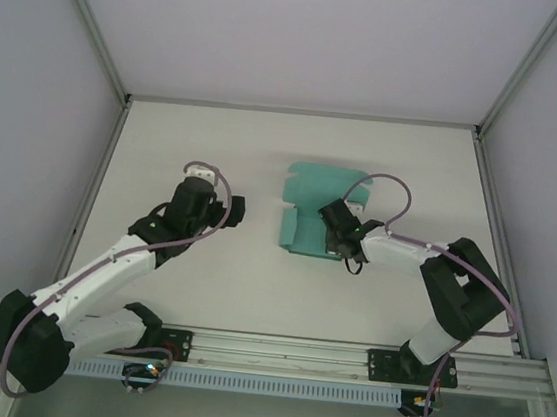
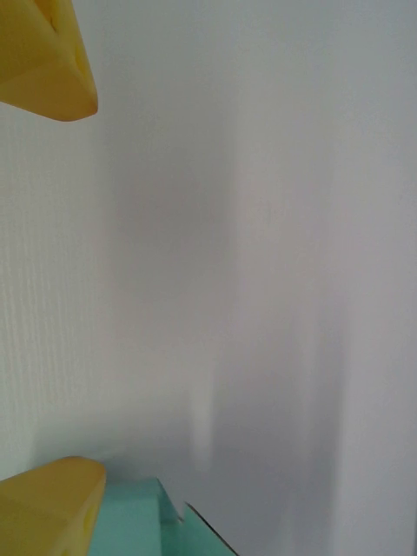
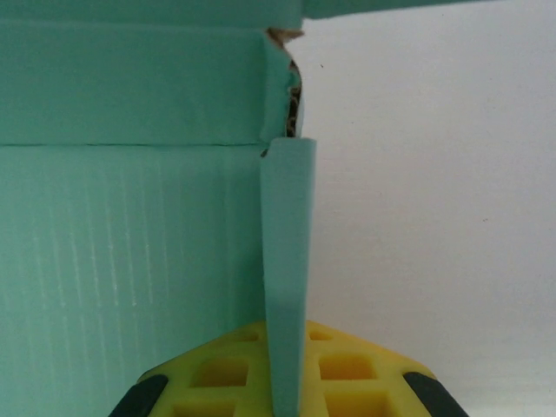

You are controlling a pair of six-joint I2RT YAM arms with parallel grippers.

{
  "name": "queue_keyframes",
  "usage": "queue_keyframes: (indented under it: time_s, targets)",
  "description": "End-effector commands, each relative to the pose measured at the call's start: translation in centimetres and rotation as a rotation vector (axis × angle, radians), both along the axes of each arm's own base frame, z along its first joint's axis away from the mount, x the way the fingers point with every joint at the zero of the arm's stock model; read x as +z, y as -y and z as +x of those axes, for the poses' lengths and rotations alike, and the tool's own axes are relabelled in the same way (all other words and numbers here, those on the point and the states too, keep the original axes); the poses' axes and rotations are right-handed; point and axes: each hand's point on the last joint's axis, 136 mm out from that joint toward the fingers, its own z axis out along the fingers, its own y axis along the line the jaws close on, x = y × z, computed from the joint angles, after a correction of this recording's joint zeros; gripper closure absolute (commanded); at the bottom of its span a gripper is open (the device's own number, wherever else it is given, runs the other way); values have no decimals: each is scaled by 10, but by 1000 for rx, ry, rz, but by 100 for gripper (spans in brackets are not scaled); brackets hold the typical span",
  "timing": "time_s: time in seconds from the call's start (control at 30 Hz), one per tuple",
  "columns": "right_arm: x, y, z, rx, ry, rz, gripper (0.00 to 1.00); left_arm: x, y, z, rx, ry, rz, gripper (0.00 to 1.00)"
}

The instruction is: Assemble paper box

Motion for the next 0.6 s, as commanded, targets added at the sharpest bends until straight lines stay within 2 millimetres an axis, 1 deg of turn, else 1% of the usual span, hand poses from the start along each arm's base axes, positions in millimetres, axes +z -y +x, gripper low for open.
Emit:
queue_keyframes:
  time_s: [0.0, 0.17, 0.27, 0.4, 0.47, 0.5, 0.57]
  targets:
    - [-5, 0, 0, -34, -38, 4, 100, -14, 0, 0, 8, -60, 6, 0]
    - [-14, 2, -2, -36, -81, -12, 98, -25, 12, 5, -19, -100, -19, 0]
    - [-13, -1, 0, -30, -76, 10, 96, -32, 28, 7, -65, -134, -55, 0]
    - [-8, -5, 3, -17, -63, 29, 95, -44, 46, 16, -87, -178, -108, 0]
    - [-7, -4, 3, -18, -62, 32, 90, -50, 62, 20, -129, -206, -148, 1]
    - [-7, -5, 3, -19, -67, 31, 86, -54, 69, 22, -142, -221, -172, 2]
    - [-8, -4, 2, -19, -75, 29, 80, -60, 83, 25, -176, -243, -214, 5]
